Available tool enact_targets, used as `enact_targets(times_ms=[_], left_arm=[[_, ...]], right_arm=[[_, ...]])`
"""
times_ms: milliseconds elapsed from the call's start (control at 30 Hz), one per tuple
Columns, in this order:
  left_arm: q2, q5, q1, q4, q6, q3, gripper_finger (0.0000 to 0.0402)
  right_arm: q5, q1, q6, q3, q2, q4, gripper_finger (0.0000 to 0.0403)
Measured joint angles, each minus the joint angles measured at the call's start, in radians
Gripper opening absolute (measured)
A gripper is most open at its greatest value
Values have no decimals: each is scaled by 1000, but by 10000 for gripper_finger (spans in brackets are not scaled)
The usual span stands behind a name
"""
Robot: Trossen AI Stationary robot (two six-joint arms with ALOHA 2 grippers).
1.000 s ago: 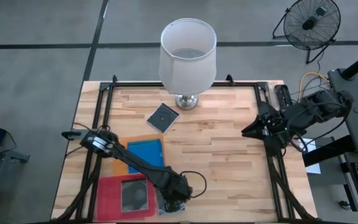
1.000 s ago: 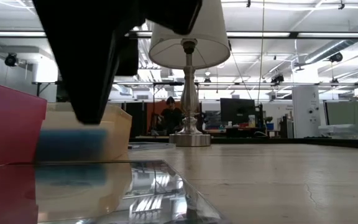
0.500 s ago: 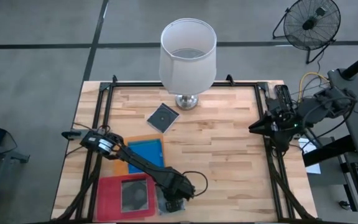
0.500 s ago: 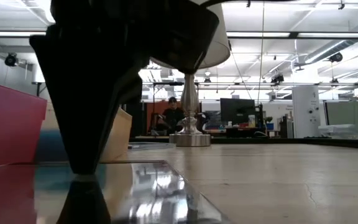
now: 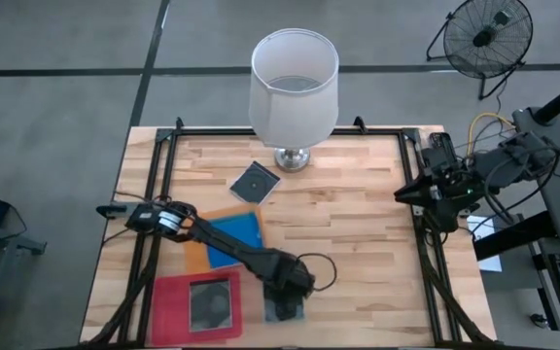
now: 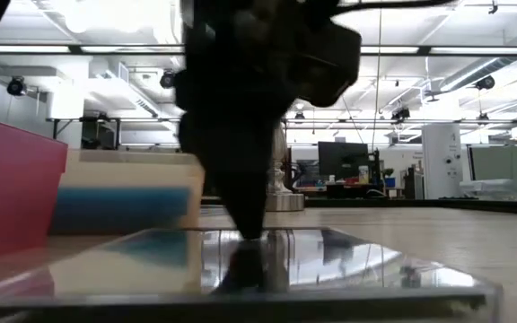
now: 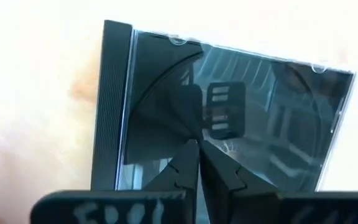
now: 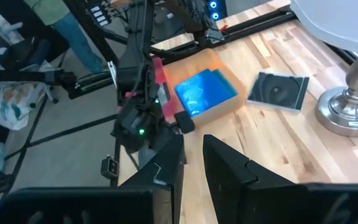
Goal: Pick & place jewel cases by type
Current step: Move the orange bin to the top left of the table
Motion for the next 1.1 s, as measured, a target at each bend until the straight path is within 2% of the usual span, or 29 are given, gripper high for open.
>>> enact_targets(times_ms=[233,467,900,1100], left_arm=[[0,-7,54,88,13,-1,0],[0,9,33,75,11,-2,0],[-7,67,2,-98,-32,-45,0],[-30,47,6,-99,-42,-1,0]], right_arm=[[7,0,0,-2,-8,0,56],[22,0,-3,-3,-15,0,56],[33,0,-5,-3,-20,0,56],[34,0,-4,-2,-20,0,56]])
